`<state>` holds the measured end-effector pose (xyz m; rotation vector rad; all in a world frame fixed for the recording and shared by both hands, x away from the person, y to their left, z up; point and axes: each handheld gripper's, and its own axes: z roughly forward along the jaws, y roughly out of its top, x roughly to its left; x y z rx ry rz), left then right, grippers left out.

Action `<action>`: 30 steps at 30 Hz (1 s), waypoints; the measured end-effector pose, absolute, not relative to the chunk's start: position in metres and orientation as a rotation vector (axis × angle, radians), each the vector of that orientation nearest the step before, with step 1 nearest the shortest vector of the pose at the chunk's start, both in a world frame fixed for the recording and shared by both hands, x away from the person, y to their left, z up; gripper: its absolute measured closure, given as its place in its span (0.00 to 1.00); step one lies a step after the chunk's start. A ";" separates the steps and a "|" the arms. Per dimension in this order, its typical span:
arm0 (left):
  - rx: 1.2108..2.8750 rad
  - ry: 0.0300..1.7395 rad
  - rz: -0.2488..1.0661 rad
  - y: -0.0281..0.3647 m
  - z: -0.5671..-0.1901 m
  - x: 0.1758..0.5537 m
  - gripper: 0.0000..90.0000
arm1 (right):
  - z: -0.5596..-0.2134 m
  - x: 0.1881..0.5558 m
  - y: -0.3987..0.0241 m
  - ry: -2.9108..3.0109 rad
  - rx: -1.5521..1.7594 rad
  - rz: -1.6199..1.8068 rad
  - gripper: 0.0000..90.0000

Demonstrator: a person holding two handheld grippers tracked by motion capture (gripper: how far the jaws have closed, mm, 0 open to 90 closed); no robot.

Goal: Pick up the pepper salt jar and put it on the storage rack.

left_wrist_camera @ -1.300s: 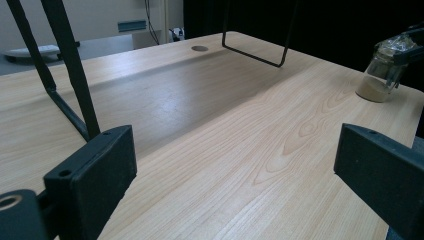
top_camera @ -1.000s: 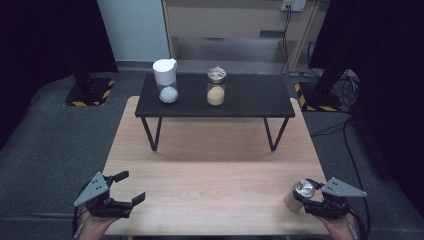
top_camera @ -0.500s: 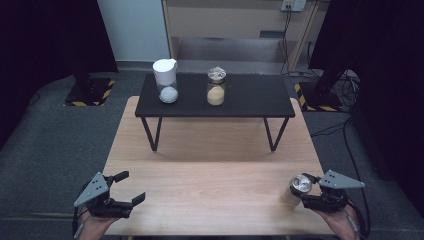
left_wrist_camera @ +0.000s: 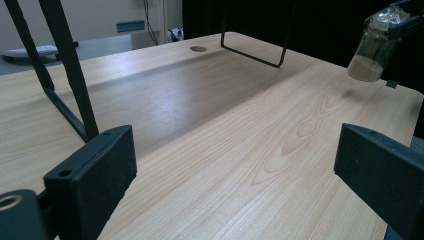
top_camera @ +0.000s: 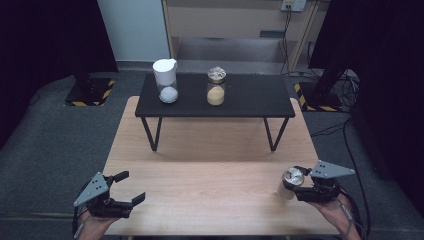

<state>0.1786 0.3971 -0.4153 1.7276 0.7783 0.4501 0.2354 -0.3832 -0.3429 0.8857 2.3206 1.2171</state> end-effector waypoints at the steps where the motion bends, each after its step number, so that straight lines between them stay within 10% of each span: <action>1: 1.727 0.778 0.450 0.397 -0.415 0.179 0.03 | -0.341 0.237 -0.383 2.325 0.883 1.221 0.38; 30: 1.725 0.775 0.445 0.397 -0.416 0.179 0.03 | -0.266 0.288 -0.346 2.440 0.769 1.211 0.38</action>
